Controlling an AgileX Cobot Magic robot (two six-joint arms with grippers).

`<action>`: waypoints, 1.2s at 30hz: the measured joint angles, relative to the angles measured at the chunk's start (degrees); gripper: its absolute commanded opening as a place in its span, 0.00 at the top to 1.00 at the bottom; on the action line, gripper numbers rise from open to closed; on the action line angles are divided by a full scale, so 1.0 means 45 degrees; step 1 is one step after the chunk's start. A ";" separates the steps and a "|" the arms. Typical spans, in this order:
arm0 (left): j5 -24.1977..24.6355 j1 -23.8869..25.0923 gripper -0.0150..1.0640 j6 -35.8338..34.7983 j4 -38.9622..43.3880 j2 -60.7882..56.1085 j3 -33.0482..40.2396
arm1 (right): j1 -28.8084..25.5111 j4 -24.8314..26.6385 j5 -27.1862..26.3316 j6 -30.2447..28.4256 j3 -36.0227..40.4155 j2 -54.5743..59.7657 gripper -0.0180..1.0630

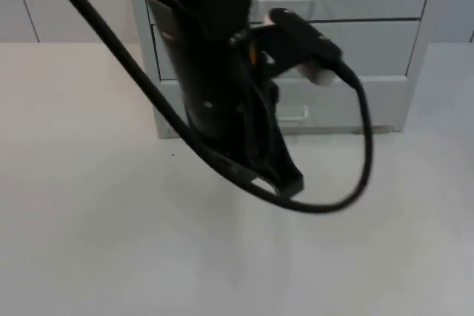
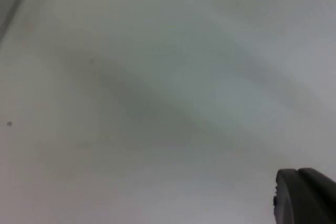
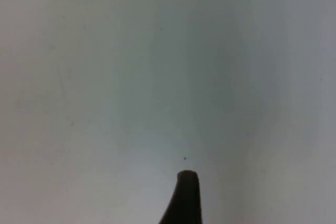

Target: Open the drawer with the left hand, place the block into the drawer with the right hand, then close the drawer with the left hand.

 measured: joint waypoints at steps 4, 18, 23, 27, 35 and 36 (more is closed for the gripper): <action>0.0203 0.1139 0.99 0.0000 -0.0458 -0.0502 0.0573 | 0.0000 0.0000 0.0000 0.0000 0.0000 0.0000 0.35; -0.0753 0.7972 0.99 0.0000 -0.2195 -0.4108 0.4655 | 0.0000 0.0222 -0.0184 0.0000 0.0000 0.0000 0.35; -0.0606 0.9084 0.99 0.0000 -0.2584 -0.4885 0.4837 | 0.0000 0.0271 -0.0286 0.0000 0.0000 0.0000 0.35; -0.0460 0.9212 0.99 0.0000 -0.2608 -0.5648 0.4837 | 0.0000 0.0542 -0.0286 -0.0283 0.0000 0.0000 0.35; -0.0326 0.9212 0.99 0.0000 -0.3070 -0.7415 0.4863 | 0.0000 0.1390 -0.0286 -0.1401 0.0000 -0.0182 0.35; -0.0267 0.9212 0.99 0.0000 -0.3089 -0.7774 0.4863 | 0.0000 0.1597 -0.0286 -0.1595 0.0000 -0.0336 0.35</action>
